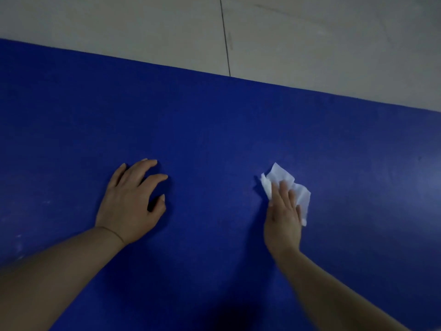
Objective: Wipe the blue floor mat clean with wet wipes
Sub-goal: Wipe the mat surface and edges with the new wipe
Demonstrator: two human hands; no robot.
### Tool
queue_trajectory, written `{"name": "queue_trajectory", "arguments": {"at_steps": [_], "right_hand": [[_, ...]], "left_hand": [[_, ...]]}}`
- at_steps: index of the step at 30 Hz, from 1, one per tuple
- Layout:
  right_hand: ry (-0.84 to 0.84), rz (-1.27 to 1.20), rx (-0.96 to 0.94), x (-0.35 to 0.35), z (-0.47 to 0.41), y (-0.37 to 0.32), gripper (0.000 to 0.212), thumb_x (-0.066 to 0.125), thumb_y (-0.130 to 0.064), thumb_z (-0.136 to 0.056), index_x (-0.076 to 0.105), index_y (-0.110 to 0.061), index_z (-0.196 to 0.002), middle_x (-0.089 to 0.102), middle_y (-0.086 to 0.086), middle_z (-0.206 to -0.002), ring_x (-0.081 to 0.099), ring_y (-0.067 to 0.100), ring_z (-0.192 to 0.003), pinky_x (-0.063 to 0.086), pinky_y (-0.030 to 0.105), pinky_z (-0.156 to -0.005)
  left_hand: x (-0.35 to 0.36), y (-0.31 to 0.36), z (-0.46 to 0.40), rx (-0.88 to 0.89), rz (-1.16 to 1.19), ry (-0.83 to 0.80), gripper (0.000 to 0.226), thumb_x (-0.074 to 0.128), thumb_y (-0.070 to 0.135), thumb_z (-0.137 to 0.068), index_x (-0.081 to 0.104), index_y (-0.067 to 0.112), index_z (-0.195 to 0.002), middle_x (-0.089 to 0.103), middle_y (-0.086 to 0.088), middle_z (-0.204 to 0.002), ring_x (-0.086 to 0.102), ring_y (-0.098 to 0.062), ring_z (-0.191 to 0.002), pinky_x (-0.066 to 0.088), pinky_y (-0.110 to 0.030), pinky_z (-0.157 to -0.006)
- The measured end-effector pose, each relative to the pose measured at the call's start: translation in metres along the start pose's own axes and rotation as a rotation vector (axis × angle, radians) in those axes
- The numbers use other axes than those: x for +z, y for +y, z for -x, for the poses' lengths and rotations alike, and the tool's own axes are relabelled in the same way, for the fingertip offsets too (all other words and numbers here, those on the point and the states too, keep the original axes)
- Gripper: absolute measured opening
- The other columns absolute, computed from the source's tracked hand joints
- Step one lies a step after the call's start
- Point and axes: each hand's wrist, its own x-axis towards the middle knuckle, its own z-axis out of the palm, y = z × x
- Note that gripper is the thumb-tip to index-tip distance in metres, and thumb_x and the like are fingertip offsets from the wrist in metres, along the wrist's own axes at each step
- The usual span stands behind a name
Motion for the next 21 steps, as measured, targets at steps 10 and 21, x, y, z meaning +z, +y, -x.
{"name": "queue_trajectory", "arguments": {"at_steps": [10,21], "right_hand": [[-0.206,0.106,-0.721,0.041,0.123,-0.029,0.053,0.043,-0.036,-0.087,0.039,-0.035,-0.139,0.032,-0.006,-0.152,0.040,0.018,-0.134,0.029,0.045,-0.106],[-0.161,0.137,-0.479,0.016,0.062,-0.047,0.066,0.050,-0.007,-0.082,0.037,-0.030,-0.143,0.026,-0.002,-0.155,0.026,0.028,-0.142,0.026,0.052,-0.111]], "left_hand": [[0.002,-0.001,0.000,0.002,-0.019,0.006,0.051,0.036,0.040,-0.083,0.063,0.013,-0.116,0.047,-0.008,-0.139,0.040,-0.026,-0.131,0.019,-0.046,-0.115],[0.002,0.002,0.001,-0.009,-0.043,-0.001,0.051,0.034,0.040,-0.084,0.063,0.013,-0.118,0.046,-0.009,-0.140,0.038,-0.023,-0.132,0.017,-0.045,-0.115]]}}
